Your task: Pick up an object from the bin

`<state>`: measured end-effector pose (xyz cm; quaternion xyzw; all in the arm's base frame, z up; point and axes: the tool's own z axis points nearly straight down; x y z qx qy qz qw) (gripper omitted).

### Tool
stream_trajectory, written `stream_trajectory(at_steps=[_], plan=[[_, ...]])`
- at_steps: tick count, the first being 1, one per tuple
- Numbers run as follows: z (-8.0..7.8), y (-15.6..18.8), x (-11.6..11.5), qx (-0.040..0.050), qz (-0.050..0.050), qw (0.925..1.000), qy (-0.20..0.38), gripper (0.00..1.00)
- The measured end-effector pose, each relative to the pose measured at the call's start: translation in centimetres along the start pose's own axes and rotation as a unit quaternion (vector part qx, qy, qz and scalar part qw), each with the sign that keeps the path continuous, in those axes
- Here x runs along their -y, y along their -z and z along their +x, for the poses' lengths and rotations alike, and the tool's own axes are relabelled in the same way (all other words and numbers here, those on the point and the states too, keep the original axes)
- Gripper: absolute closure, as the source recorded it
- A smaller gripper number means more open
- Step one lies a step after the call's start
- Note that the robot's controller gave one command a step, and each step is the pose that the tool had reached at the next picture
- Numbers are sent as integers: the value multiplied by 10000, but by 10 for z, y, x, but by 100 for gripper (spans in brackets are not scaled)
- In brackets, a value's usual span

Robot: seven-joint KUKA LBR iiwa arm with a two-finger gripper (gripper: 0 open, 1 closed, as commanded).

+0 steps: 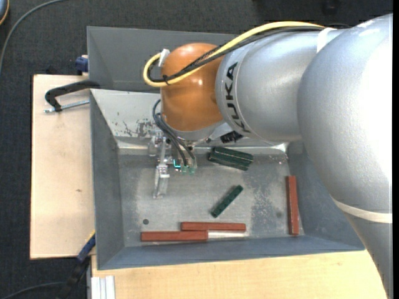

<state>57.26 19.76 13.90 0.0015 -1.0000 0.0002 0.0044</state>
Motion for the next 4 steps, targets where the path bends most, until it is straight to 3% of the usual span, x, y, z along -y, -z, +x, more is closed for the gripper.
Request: stream_trajectory(at_steps=[1,2,3,4], plan=[[-13,-55,104,20,18,9986,529,0],[-30,30,168,127,10,9996,268,0],[20,-72,219,8,2,9916,1295,0],[17,-68,216,46,-3,9915,1300,100]])
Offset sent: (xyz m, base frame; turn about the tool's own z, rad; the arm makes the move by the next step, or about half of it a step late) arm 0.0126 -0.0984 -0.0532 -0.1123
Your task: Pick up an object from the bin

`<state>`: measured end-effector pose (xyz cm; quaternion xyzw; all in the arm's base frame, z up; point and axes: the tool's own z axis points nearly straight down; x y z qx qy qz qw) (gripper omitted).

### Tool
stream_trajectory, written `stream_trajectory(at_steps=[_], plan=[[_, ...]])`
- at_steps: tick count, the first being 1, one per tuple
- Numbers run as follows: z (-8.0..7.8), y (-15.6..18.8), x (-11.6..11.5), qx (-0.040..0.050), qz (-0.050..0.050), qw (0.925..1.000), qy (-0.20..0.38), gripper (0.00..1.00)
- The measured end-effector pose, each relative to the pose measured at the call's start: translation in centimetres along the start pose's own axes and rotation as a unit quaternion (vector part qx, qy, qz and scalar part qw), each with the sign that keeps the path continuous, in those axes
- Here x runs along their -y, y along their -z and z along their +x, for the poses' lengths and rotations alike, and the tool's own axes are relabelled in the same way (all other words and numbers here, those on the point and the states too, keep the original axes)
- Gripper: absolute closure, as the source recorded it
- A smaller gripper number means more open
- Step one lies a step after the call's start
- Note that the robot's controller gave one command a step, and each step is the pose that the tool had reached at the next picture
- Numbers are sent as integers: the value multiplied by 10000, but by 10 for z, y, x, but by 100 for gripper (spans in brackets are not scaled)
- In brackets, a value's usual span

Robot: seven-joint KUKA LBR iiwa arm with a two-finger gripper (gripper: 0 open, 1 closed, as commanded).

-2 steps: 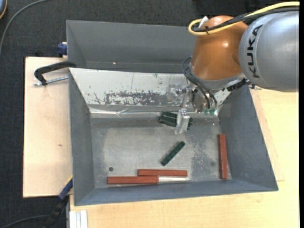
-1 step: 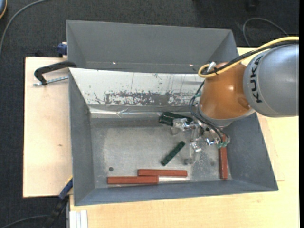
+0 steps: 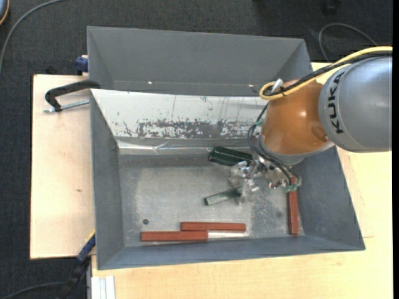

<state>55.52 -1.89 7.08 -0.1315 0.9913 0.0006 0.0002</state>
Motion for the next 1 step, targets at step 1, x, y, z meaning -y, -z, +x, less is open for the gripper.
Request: stream_trajectory(at_steps=[1], plan=[[-11,184,10,78,28,9999,111,100]])
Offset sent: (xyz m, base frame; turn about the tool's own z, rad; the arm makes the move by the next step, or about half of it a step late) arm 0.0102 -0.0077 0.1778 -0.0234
